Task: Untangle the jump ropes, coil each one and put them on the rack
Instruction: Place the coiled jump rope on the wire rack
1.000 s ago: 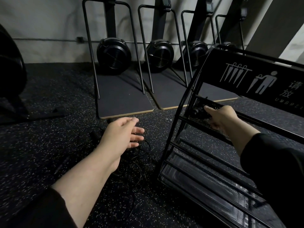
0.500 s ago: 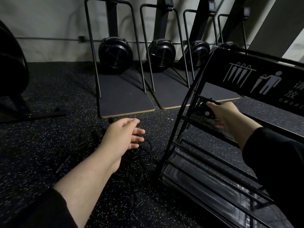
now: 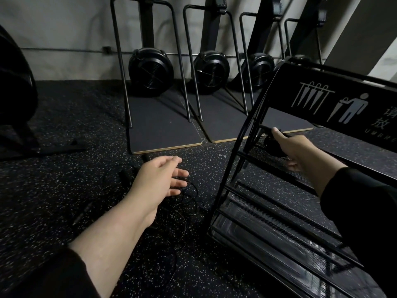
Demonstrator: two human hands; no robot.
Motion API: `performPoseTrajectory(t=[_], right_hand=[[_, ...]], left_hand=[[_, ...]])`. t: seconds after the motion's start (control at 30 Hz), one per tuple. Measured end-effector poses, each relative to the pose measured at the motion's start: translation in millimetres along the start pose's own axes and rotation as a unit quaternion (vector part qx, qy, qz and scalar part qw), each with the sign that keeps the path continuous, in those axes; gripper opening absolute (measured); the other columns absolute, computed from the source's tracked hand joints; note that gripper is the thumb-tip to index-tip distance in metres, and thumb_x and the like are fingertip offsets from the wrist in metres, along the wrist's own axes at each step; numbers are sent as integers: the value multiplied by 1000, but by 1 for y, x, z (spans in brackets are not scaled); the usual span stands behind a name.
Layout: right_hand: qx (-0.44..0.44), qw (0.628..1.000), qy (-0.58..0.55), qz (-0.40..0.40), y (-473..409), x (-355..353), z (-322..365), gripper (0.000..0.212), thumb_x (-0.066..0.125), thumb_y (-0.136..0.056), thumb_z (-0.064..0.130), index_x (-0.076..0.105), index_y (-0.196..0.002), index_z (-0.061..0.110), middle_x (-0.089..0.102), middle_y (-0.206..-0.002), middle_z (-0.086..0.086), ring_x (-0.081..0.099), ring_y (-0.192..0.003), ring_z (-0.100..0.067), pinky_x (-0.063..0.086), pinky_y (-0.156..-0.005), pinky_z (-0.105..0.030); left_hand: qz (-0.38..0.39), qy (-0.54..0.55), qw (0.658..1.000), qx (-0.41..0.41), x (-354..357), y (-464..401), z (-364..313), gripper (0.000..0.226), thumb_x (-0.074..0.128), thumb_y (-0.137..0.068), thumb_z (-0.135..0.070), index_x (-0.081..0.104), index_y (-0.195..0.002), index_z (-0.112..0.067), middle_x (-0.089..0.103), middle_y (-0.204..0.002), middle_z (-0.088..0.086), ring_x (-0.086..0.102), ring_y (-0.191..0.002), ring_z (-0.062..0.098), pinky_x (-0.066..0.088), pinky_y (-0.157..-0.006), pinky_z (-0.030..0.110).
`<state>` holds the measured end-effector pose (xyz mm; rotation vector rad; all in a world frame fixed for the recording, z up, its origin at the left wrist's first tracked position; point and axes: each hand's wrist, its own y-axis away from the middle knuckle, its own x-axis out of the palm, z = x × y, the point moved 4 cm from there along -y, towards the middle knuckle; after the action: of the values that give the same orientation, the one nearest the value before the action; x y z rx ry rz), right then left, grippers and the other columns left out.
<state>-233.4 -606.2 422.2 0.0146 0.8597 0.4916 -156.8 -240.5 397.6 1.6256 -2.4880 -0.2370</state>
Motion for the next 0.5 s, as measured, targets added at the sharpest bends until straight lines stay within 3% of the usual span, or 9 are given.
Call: performPoseTrajectory(t=[0.13,0.23,0.3,0.37,0.43,0.5], right_hand=[[-1,1000,16,15,-3,3,-2,90,56,-82,82,54,-121,0,61,-114,-15,67,-97,-38,60,-89,-50],[9,1000,0,13,-1,3,1,91,51,-85,82,53,-127,2,60,-122,-15,63,-100,-37,57,-89,-46],[20,999,17,-29,-1,0,3,102,38,-86,86,45,-143,2,51,-142,-20,56,-120,-42,50,-101,-51],[-33,992,-10,-120,10,-10,9,85,40,-95,75,45,-145,6,46,-146,-20,50,-130,-39,44,-106,-45],[-191,954,-80,-217,37,-18,22,44,45,-105,51,59,-118,11,57,-123,-10,56,-108,-21,41,-86,-29],[-310,914,-146,-216,76,-9,36,29,48,-108,34,55,-87,15,56,-89,1,46,-73,-9,34,-66,-28]], left_hand=[[-2,-4,1000,-3,-1,0,1,21,54,-106,-30,66,-119,-19,79,-93,5,73,-76,18,57,-69,35],[-3,-4,1000,-3,-1,0,1,20,53,-106,-30,67,-117,-19,79,-93,6,73,-75,18,56,-68,34],[-6,-5,1000,-4,-2,-1,1,20,53,-106,-29,68,-116,-20,79,-93,6,72,-74,17,56,-67,33],[-9,-4,1000,-3,-3,-2,2,19,53,-106,-29,68,-115,-20,79,-93,6,72,-73,17,56,-66,32],[-15,-2,1000,0,-4,-3,3,19,53,-106,-28,68,-114,-19,79,-94,6,72,-74,16,56,-65,31],[-23,-2,1000,3,-5,-6,4,20,54,-106,-29,68,-115,-19,78,-97,6,71,-77,16,56,-67,33]])
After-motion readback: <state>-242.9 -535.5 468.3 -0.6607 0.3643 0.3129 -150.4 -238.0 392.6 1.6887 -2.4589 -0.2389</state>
